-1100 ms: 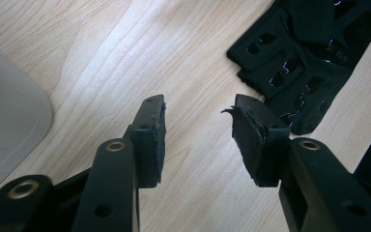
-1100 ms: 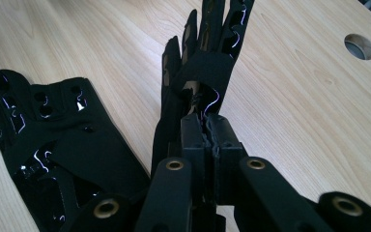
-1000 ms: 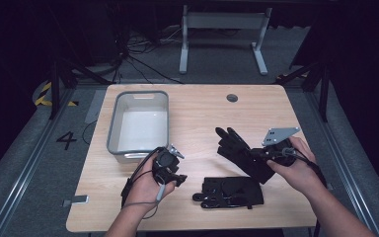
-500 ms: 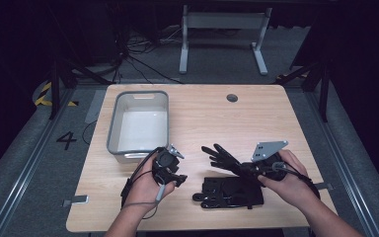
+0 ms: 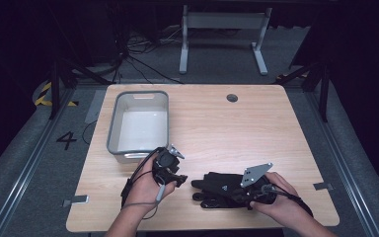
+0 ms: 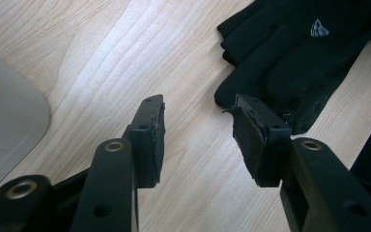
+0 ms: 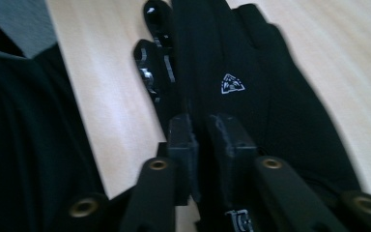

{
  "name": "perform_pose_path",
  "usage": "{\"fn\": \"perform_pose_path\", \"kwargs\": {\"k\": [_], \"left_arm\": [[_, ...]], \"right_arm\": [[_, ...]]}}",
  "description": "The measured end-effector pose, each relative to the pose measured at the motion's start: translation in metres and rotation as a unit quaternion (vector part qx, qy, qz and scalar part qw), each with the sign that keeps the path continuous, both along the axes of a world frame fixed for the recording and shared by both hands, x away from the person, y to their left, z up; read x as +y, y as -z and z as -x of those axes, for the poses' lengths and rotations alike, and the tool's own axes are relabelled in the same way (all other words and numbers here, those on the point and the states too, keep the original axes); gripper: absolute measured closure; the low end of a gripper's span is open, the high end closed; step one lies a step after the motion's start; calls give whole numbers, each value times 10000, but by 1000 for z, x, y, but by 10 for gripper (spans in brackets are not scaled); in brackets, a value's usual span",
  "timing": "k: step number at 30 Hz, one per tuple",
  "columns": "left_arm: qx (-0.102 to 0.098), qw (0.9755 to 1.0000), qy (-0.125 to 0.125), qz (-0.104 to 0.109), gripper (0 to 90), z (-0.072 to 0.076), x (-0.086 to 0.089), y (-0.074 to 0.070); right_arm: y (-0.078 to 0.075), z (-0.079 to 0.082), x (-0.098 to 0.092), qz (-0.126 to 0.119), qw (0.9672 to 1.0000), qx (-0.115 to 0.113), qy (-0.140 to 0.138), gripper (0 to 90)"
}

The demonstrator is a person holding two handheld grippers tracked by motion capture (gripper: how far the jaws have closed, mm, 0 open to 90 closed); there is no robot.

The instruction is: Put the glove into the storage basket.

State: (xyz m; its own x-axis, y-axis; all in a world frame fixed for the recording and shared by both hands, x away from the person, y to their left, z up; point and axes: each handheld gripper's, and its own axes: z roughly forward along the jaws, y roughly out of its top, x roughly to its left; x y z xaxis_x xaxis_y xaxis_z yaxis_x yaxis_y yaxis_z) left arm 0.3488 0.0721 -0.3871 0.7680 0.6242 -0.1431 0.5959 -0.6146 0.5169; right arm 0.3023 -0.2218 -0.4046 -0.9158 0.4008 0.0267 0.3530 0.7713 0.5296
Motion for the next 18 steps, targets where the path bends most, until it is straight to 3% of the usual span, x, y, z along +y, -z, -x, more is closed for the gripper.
{"fn": "perform_pose_path", "kwargs": {"k": [3, 6, 7, 8, 9, 10, 13, 18], "left_arm": [[11, 10000, 30, 35, 555, 1, 0, 0], [40, 9999, 59, 75, 555, 1, -1, -1], [52, 9999, 106, 94, 555, 2, -2, -2], [52, 9999, 106, 94, 555, 2, -2, -2], [76, 9998, 143, 101, 555, 2, -3, -2], [88, 9998, 160, 105, 555, 3, -4, -2], [157, 9993, 301, 134, 555, 5, -9, -1], [276, 9984, 477, 157, 556, 7, -13, 0]], "right_arm": [[1, 1, -2, -107, 9998, 97, -104, 733], [-2, 1, -7, -224, 9997, 90, -37, 725], [-7, -1, -14, -376, 9992, 81, 91, 716], [-7, -1, -14, -376, 9992, 81, 91, 716], [-12, -4, -23, -575, 9978, -1, 331, 714], [-12, -4, -23, -575, 9978, -1, 331, 714], [-16, -12, -40, -680, 9951, -135, 703, 706], [-16, -19, -61, -721, 9910, -160, 1120, 695]]}}
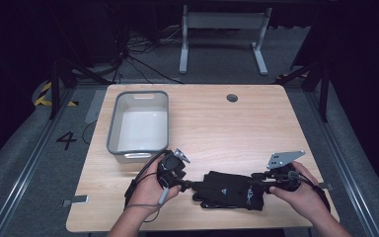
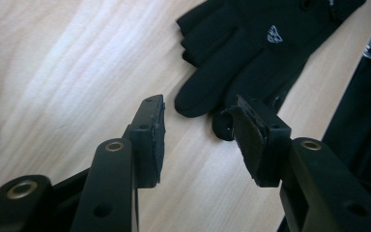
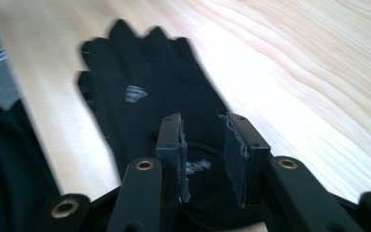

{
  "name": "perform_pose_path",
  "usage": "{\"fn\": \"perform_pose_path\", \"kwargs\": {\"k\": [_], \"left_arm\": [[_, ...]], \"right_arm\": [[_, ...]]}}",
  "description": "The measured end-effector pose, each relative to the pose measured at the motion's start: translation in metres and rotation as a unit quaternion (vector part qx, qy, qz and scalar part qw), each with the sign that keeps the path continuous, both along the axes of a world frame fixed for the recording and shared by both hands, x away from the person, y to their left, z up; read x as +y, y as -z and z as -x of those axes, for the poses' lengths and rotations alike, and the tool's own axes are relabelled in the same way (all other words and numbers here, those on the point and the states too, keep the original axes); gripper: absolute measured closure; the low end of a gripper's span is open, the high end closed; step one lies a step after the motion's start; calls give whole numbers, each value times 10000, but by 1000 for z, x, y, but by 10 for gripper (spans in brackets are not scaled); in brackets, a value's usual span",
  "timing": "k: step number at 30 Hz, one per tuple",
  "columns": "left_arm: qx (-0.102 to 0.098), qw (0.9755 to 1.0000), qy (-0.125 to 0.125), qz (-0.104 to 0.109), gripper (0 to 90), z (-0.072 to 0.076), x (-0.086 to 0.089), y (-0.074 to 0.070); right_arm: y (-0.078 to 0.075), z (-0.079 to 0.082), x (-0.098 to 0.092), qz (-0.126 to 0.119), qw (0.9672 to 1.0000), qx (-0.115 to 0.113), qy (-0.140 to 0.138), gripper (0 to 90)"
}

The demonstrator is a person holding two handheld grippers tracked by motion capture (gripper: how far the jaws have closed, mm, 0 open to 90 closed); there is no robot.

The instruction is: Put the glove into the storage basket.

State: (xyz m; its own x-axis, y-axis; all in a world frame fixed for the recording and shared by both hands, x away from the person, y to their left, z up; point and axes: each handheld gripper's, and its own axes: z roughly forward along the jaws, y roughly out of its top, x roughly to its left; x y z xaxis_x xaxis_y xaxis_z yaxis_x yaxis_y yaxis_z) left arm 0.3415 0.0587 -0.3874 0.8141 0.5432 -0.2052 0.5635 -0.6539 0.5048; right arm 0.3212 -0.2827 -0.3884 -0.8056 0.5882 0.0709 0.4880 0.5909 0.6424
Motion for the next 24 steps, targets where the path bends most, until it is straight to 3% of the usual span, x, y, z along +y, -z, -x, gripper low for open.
{"fn": "perform_pose_path", "kwargs": {"k": [10, 15, 20, 24], "left_arm": [[214, 9993, 248, -186, 561, 2, -11, 10], [238, 9991, 268, -235, 560, 1, -12, 12], [316, 9986, 326, -282, 559, 1, -15, 17], [368, 9980, 387, -343, 559, 2, -18, 19]], "right_arm": [[15, -10, -25, 263, 9980, 238, 527, 694], [22, -13, -28, 333, 9969, 414, 578, 627], [30, -15, -26, 565, 9951, 596, 553, 569], [38, -17, -25, 664, 9939, 737, 480, 598]]}}
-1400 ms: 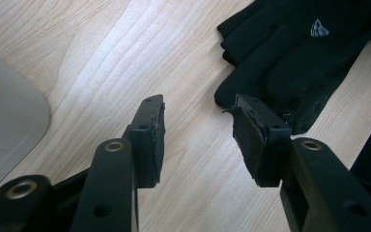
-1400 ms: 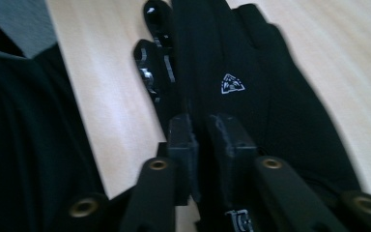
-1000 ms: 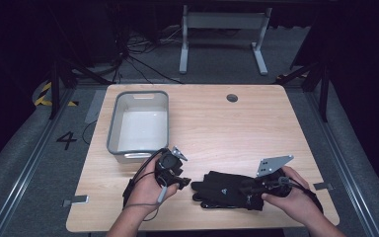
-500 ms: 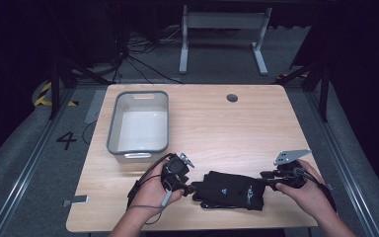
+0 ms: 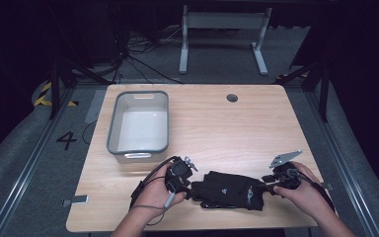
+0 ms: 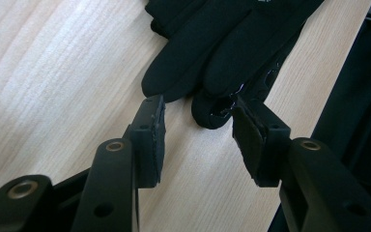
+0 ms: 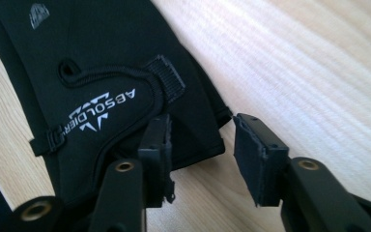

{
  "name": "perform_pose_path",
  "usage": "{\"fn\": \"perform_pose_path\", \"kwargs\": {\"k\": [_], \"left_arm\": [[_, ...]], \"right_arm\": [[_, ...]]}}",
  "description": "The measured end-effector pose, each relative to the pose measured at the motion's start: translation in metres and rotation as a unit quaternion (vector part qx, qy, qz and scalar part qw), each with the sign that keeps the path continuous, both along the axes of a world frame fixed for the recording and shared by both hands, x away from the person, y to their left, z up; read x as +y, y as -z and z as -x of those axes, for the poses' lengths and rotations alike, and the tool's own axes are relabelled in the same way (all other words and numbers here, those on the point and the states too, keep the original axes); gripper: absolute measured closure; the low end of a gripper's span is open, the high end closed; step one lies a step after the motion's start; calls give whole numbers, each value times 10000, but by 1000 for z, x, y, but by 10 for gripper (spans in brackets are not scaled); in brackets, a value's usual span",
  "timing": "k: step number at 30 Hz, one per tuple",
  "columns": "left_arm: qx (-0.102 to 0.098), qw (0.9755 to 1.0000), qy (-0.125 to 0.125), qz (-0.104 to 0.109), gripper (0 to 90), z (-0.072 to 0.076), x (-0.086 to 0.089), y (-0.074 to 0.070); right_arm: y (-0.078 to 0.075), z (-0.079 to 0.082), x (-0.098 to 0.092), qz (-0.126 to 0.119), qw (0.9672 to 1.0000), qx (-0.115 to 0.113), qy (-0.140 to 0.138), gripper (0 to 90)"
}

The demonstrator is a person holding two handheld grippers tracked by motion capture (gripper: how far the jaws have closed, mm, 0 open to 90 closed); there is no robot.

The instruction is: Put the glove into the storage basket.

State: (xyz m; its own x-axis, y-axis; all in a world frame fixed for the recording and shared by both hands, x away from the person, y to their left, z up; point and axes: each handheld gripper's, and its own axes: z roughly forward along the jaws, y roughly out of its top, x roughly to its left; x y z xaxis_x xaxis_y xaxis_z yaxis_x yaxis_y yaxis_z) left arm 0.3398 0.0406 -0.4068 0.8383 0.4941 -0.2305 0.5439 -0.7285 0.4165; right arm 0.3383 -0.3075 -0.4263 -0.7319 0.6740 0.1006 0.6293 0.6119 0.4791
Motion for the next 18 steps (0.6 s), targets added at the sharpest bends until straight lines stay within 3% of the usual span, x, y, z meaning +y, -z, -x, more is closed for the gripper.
{"fn": "perform_pose_path", "kwargs": {"k": [11, 18], "left_arm": [[53, 9998, 172, -87, 557, 0, -11, 11], [28, 9993, 342, -112, 589, 3, -21, 13]], "right_arm": [[6, -3, 3, 29, 9997, 179, -141, 688], [5, 0, 7, 131, 9997, 139, -181, 764]]}}
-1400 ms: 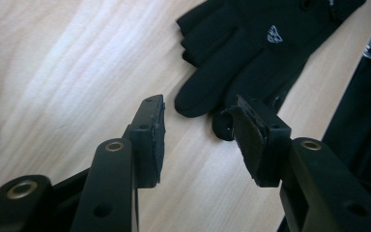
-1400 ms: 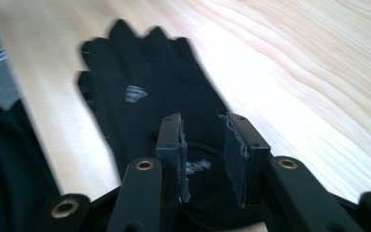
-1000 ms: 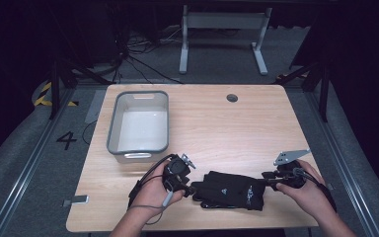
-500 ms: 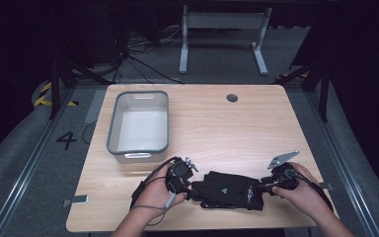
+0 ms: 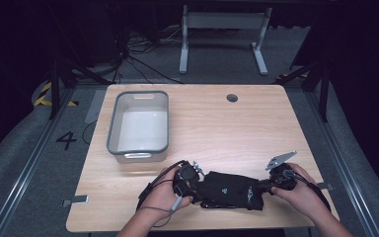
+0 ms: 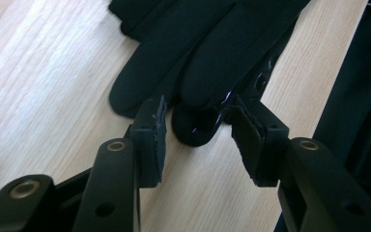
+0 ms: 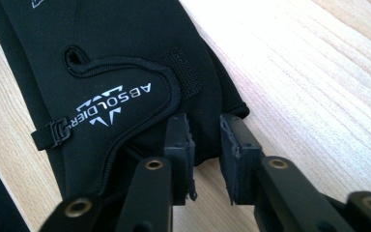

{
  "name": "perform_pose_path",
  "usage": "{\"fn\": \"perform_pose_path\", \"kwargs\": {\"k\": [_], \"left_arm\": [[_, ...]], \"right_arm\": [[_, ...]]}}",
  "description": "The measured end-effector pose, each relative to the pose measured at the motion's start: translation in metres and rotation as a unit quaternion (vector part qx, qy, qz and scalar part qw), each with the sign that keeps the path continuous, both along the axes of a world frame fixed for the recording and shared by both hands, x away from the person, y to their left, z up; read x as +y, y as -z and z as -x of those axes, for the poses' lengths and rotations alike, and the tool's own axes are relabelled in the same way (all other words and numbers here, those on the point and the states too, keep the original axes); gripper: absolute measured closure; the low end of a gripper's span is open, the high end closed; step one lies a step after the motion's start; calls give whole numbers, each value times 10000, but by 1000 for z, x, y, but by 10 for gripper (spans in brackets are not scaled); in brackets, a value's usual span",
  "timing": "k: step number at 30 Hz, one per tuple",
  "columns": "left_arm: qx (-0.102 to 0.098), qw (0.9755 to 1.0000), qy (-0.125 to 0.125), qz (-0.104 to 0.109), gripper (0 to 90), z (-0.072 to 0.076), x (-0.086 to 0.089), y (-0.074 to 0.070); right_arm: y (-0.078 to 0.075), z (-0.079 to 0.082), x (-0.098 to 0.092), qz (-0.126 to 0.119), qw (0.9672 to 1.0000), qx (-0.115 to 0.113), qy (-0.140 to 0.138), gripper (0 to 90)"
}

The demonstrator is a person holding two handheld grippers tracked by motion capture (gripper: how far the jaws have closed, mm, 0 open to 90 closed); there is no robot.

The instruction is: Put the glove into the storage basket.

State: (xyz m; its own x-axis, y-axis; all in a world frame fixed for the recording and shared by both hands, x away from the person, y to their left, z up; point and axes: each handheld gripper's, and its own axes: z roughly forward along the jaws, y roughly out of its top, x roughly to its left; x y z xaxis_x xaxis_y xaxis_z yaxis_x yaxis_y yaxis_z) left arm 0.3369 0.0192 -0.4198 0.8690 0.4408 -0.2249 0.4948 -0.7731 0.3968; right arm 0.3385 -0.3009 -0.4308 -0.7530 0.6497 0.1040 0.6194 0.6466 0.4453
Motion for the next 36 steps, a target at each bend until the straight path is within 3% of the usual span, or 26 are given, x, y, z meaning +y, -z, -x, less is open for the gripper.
{"fn": "perform_pose_path", "kwargs": {"k": [1, 2, 6, 9, 16, 25, 31, 36], "left_arm": [[-5, 10000, 56, -11, 589, 0, -2, 1], [-15, 10000, 87, -45, 663, 1, -6, 2], [-7, 9998, 120, -155, 791, 1, -9, 3], [-54, 9997, 106, -201, 837, 2, -10, 2], [-197, 9995, 156, -214, 854, 7, -9, -4], [-484, 9985, 230, -82, 855, 19, -7, -24], [-500, 9983, 287, 18, 855, 27, -4, -34], [-471, 9984, 325, -19, 855, 33, -5, -36]], "right_arm": [[0, 1, 1, 21, 10000, -13, 1, 778], [-1, 2, 2, 74, 10000, -35, 8, 800], [-1, 3, 4, 172, 9998, -113, -8, 841], [0, 4, 4, 186, 9997, -137, 29, 862], [-7, 6, 2, 123, 9996, -228, 111, 875], [-34, 13, -3, -100, 9973, -706, 159, 877], [-47, 15, -2, -171, 9958, -887, 136, 876], [-54, 9, 3, -175, 9949, -985, 111, 876]]}}
